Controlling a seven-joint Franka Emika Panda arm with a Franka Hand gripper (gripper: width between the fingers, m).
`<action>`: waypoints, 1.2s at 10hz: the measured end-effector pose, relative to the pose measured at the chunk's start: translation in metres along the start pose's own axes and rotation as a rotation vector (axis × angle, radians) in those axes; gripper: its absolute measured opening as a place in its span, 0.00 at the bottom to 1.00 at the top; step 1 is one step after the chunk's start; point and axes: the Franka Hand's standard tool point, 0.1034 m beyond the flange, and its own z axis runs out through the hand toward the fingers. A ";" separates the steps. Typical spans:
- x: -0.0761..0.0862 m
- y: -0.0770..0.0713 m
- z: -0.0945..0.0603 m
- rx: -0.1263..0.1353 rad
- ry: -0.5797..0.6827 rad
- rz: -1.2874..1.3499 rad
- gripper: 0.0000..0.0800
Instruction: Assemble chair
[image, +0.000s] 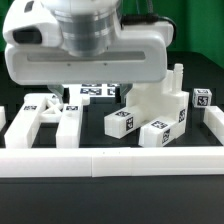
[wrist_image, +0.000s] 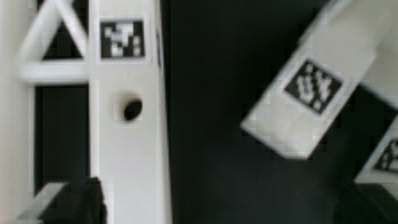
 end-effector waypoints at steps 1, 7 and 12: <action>-0.001 0.010 0.004 0.014 0.062 -0.021 0.81; 0.013 0.017 0.014 -0.022 0.270 0.010 0.81; 0.015 0.032 0.038 -0.050 0.273 -0.054 0.81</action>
Offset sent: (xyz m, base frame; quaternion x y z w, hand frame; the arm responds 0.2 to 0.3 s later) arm 0.0078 0.0123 -0.0178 0.0298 0.2019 0.0103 0.9789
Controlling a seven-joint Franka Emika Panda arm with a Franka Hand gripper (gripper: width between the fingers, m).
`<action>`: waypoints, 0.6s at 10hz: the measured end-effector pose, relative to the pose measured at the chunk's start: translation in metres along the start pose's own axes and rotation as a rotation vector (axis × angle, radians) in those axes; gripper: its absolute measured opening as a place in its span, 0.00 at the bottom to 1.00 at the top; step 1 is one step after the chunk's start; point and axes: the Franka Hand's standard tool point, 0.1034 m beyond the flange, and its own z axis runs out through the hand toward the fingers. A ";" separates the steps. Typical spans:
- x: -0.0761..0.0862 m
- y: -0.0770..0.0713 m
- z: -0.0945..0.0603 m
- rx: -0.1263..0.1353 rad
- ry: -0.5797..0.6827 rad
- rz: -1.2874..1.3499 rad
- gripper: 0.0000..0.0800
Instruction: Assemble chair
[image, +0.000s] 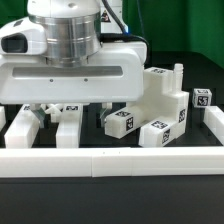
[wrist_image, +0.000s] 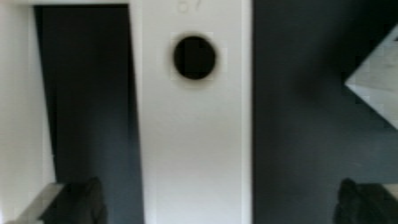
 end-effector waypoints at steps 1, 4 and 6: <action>-0.001 0.008 0.007 -0.010 0.010 -0.012 0.81; -0.001 0.012 0.015 -0.025 0.030 -0.010 0.81; -0.001 0.011 0.017 -0.027 0.032 -0.008 0.81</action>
Offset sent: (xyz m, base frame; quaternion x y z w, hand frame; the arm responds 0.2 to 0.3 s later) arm 0.0016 -0.0003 -0.0206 -0.0083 0.0260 0.0046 0.9996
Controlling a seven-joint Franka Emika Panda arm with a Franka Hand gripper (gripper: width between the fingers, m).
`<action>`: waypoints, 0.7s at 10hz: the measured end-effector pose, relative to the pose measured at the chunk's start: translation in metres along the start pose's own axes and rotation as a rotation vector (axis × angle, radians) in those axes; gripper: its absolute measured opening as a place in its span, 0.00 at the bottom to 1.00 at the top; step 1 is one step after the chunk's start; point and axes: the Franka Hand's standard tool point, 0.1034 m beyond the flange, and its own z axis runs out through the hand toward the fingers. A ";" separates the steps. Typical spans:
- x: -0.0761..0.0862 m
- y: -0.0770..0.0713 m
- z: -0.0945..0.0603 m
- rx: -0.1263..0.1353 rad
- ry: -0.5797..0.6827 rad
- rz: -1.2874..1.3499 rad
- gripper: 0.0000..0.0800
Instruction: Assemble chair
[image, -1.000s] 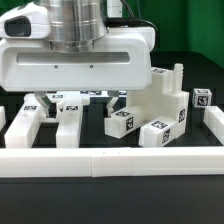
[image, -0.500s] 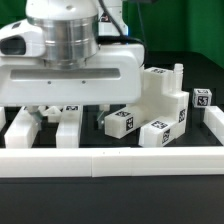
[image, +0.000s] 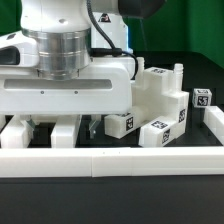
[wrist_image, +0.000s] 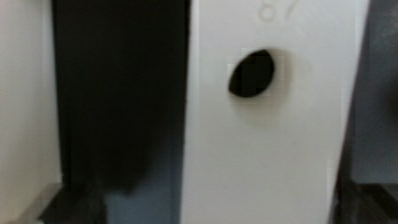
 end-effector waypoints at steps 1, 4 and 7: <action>0.000 -0.001 0.000 0.001 -0.001 0.004 0.65; 0.001 -0.004 0.000 0.001 0.000 0.001 0.35; 0.001 -0.006 0.000 0.002 0.000 -0.001 0.35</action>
Offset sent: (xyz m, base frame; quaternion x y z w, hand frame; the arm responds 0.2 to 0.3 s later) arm 0.0011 0.0072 -0.0034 0.0085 0.0041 0.0108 0.9999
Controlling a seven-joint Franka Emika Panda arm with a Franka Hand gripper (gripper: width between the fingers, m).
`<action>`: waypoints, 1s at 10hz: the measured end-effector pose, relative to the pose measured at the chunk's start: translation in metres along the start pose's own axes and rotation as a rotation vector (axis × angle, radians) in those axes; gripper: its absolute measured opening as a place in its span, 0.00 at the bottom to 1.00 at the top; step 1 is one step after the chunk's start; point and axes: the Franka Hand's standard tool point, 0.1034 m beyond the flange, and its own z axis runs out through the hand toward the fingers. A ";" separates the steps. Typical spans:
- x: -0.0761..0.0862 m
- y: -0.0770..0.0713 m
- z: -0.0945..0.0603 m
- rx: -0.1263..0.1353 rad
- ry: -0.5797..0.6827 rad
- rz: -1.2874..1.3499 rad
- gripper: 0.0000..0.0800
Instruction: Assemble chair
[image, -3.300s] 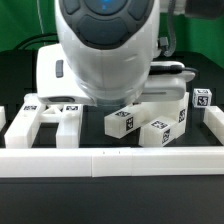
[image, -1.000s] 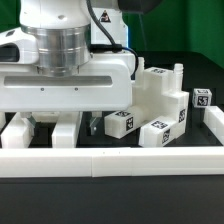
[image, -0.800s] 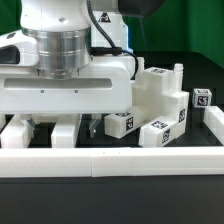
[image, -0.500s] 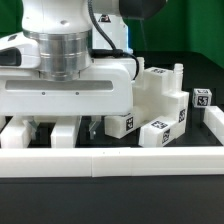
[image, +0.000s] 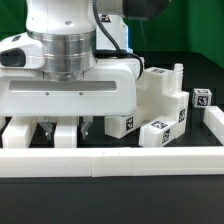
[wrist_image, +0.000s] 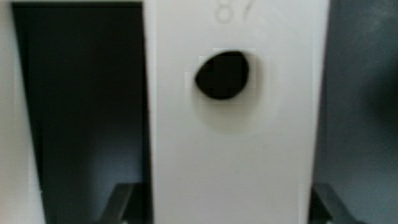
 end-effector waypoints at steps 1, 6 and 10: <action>0.000 0.000 -0.009 0.006 0.001 0.000 0.35; -0.009 0.003 -0.109 0.045 0.004 0.007 0.36; -0.006 -0.007 -0.137 0.055 0.019 0.035 0.36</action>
Offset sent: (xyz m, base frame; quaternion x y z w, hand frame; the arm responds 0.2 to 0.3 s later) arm -0.0309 -0.0283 0.0950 -0.0572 -0.0516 -0.0270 0.9967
